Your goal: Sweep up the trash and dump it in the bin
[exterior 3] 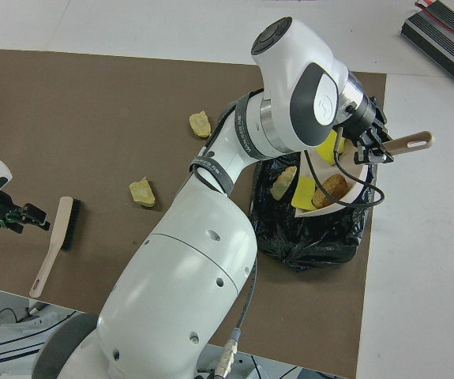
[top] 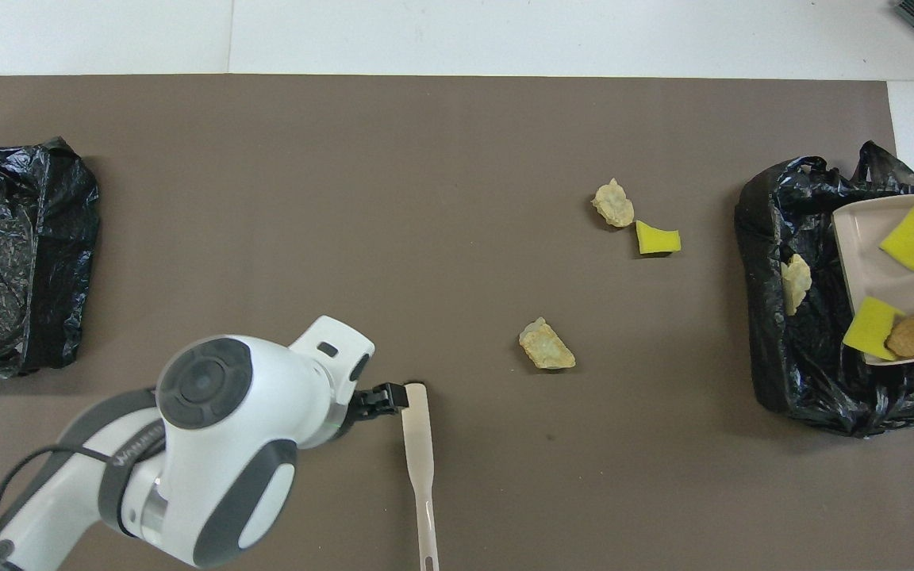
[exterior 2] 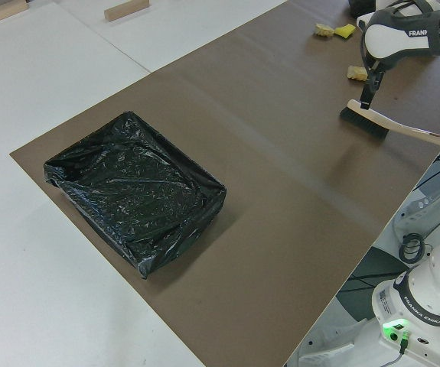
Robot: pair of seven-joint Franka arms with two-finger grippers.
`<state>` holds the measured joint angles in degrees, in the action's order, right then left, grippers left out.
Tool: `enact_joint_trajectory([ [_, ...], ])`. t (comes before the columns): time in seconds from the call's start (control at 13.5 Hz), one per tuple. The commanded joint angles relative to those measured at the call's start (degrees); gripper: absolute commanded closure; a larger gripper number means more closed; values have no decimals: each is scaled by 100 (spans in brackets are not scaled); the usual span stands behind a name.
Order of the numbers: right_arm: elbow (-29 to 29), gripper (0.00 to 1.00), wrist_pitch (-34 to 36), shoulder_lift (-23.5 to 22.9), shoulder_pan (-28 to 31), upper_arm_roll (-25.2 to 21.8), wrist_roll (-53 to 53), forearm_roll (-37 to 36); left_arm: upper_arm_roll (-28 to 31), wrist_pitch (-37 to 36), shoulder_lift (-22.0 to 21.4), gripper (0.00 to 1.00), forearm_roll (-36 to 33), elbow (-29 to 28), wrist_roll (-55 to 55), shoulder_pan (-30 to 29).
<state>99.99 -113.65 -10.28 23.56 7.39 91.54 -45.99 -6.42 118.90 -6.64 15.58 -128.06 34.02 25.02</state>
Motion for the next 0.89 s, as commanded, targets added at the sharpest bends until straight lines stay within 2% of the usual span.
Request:
enact_joint_trajectory([
  [0.0, 188, 100, -96, 193, -183, 17, -241, -531, -70, -253, 768, 0, -431, 868, -352, -707],
  [0.15, 170, 100, -96, 202, -325, 26, -356, -901, -61, -410, 1172, 0, -765, 1517, -448, -1093],
  [0.37, 196, 100, -79, 289, -570, 34, -461, -1262, -53, -814, 1604, 0, -1030, 2327, -1307, -1638],
  [0.81, 205, 100, 17, 394, -773, 43, -453, -1439, -44, -1649, 1491, 0, -1206, 3111, -3311, -2633],
])
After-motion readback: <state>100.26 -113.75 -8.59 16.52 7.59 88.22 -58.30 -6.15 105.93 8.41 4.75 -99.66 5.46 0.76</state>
